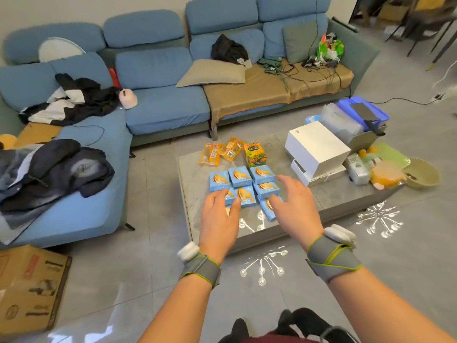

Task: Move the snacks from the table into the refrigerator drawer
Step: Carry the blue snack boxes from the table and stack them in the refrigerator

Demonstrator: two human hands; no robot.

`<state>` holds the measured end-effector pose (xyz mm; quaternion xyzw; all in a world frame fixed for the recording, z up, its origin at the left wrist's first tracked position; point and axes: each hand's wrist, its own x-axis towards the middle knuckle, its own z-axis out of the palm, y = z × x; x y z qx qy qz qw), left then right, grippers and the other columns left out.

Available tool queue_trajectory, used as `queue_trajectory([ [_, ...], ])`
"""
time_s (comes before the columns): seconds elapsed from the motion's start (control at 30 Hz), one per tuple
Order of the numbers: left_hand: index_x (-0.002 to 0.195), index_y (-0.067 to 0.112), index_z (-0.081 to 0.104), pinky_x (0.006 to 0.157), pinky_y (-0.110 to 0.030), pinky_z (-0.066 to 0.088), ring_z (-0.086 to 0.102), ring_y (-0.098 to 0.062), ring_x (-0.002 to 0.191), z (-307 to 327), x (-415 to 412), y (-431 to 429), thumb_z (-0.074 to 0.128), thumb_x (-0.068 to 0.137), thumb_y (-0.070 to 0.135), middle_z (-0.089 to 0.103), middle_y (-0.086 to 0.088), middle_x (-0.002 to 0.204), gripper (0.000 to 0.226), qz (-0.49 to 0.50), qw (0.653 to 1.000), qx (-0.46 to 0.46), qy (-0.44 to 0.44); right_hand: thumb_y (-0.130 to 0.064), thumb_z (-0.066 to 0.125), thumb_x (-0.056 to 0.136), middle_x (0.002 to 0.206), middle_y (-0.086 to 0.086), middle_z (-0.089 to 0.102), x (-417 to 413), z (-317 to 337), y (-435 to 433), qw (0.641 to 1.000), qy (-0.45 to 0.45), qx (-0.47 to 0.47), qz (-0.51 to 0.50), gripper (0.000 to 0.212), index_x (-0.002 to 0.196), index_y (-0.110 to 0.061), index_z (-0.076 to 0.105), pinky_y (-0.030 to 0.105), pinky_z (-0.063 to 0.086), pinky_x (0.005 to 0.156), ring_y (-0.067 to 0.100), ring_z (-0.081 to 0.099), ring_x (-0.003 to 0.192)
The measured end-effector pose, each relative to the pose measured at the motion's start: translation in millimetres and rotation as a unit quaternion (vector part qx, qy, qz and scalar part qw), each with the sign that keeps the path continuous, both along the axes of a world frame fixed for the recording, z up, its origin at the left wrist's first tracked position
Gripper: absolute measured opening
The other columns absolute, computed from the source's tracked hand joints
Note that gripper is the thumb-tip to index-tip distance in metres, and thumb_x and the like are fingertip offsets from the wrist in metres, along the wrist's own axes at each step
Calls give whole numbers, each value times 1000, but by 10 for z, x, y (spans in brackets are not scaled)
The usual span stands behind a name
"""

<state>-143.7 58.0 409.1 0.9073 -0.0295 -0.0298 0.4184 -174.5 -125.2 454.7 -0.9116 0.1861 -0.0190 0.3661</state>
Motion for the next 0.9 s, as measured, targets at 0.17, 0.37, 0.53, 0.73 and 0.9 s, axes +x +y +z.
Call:
queue_trajectory([
  [0.17, 145, 12, 54, 105, -15, 25, 46, -19, 136, -212, 519, -374, 54, 105, 39, 52, -5, 142, 49, -6, 999, 27, 30, -25, 59, 96, 153, 7, 50, 618, -241, -463, 999, 25, 22, 6, 56, 152, -21, 47, 40, 35, 114, 31, 40, 142],
  [0.37, 144, 11, 54, 106, -17, 27, 46, -22, 137, -526, 1168, -812, 55, 105, 37, 53, -8, 142, 47, 20, 995, 54, 87, -24, 59, 97, 153, 10, 50, 1422, -550, -1081, 996, 70, 49, 23, 57, 152, -19, 46, 43, 36, 114, 34, 40, 142],
  [0.53, 148, 9, 51, 107, -20, 28, 44, -26, 140, -827, 1565, -1028, 55, 106, 36, 51, -12, 148, 51, 71, 982, 65, 163, -24, 62, 95, 152, 11, 52, 1969, -830, -1551, 990, 117, 62, 47, 59, 152, -19, 48, 42, 38, 112, 35, 44, 140],
  [0.73, 146, 13, 55, 109, -38, 44, 55, -30, 130, -1396, 1682, -973, 58, 104, 39, 54, -13, 144, 50, 127, 954, 53, 268, -24, 62, 95, 146, 15, 58, 2364, -1293, -1851, 979, 191, 59, 50, 55, 149, -17, 51, 41, 43, 105, 36, 52, 134],
  [0.9, 146, 14, 54, 110, -40, 43, 55, -32, 132, -2067, 1804, -843, 55, 104, 42, 52, -14, 146, 51, 126, 925, 73, 350, -22, 60, 96, 141, 15, 58, 2518, -1876, -1891, 960, 270, 57, 44, 52, 148, -17, 50, 32, 39, 91, 36, 52, 132],
])
